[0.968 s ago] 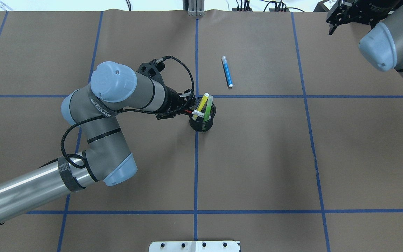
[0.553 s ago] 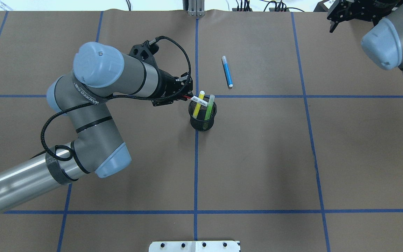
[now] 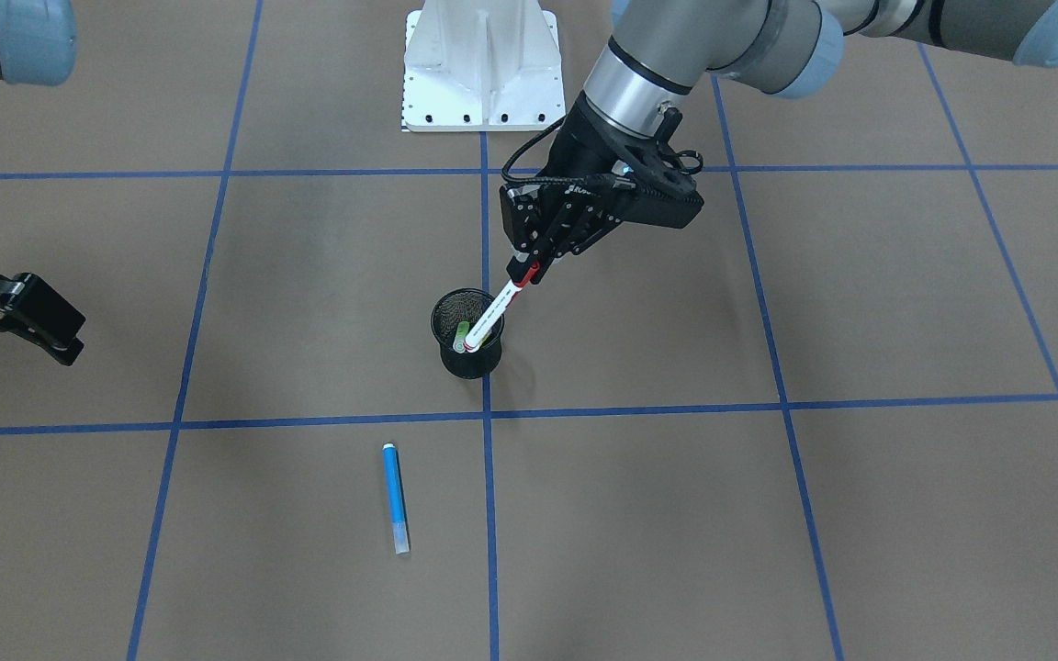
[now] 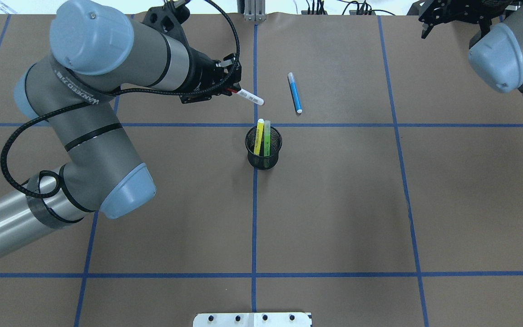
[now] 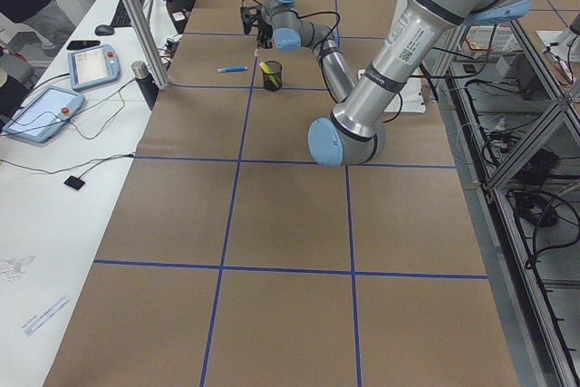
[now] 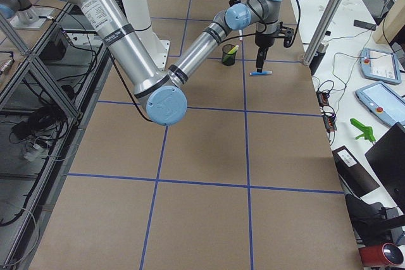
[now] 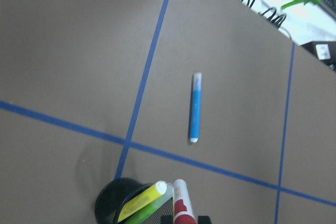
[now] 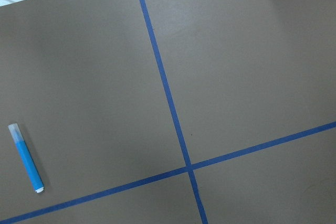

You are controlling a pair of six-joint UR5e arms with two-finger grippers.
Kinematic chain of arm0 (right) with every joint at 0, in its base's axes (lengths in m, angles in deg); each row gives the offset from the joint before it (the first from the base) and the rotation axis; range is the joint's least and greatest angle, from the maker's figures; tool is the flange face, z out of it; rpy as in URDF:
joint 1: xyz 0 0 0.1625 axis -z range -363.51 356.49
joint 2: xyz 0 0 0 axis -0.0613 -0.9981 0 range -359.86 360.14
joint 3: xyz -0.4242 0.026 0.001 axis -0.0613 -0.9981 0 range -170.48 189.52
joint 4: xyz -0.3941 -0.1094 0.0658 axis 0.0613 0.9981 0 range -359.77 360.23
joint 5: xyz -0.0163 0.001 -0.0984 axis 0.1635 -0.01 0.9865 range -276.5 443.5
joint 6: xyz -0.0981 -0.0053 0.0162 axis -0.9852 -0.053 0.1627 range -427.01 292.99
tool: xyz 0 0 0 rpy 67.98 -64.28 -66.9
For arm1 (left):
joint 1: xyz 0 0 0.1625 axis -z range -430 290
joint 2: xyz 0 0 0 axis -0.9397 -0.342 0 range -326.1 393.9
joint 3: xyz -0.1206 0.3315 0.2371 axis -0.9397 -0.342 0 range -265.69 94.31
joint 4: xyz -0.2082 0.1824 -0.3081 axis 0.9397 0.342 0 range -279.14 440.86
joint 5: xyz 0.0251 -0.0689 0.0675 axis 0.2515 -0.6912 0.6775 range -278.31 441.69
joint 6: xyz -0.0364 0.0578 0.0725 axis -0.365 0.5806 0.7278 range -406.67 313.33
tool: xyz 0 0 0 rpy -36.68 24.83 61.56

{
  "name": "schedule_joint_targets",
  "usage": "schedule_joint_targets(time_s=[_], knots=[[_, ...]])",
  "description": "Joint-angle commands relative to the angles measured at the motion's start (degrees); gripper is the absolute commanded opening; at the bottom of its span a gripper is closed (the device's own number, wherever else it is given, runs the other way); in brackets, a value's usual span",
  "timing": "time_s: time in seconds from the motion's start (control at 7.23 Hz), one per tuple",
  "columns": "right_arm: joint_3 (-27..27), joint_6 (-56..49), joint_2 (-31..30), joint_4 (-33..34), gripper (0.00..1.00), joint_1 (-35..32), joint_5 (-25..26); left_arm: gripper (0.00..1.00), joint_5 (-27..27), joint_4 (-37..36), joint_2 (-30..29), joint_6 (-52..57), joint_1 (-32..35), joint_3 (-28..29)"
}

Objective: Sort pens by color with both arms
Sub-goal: 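Grasp the red-capped white marker with the left gripper and lift it out, then carry the red marker with the left gripper toward the blue marker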

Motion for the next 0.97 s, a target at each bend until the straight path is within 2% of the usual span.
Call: schedule_joint_targets(time_s=[0.0, 0.28, 0.55, 0.69, 0.83], knots=[[0.8, -0.5, 0.1, -0.3, 1.0, 0.2, 0.2, 0.0, 10.2, -1.4, -5.4, -0.1, 0.4, 2.9], [0.1, -6.6, -1.0, -6.4, 1.0, 1.7, 0.4, 0.0, 21.8, -0.8, -11.7, -0.3, -0.3, 11.8], [0.0, -10.4, -1.3, -6.6, 1.0, 2.9, 0.6, 0.0, 35.9, 0.7, -11.7, -0.6, -6.0, 15.1], [0.0, -10.7, -1.4, -6.6, 1.0, 2.9, 1.5, 0.0, 43.8, 5.3, -11.7, -1.3, -9.1, 19.6], [0.0, -10.7, -1.4, -6.7, 1.0, 3.2, 1.8, 0.0, 47.7, 6.7, -11.7, -1.4, -10.9, 21.8]])
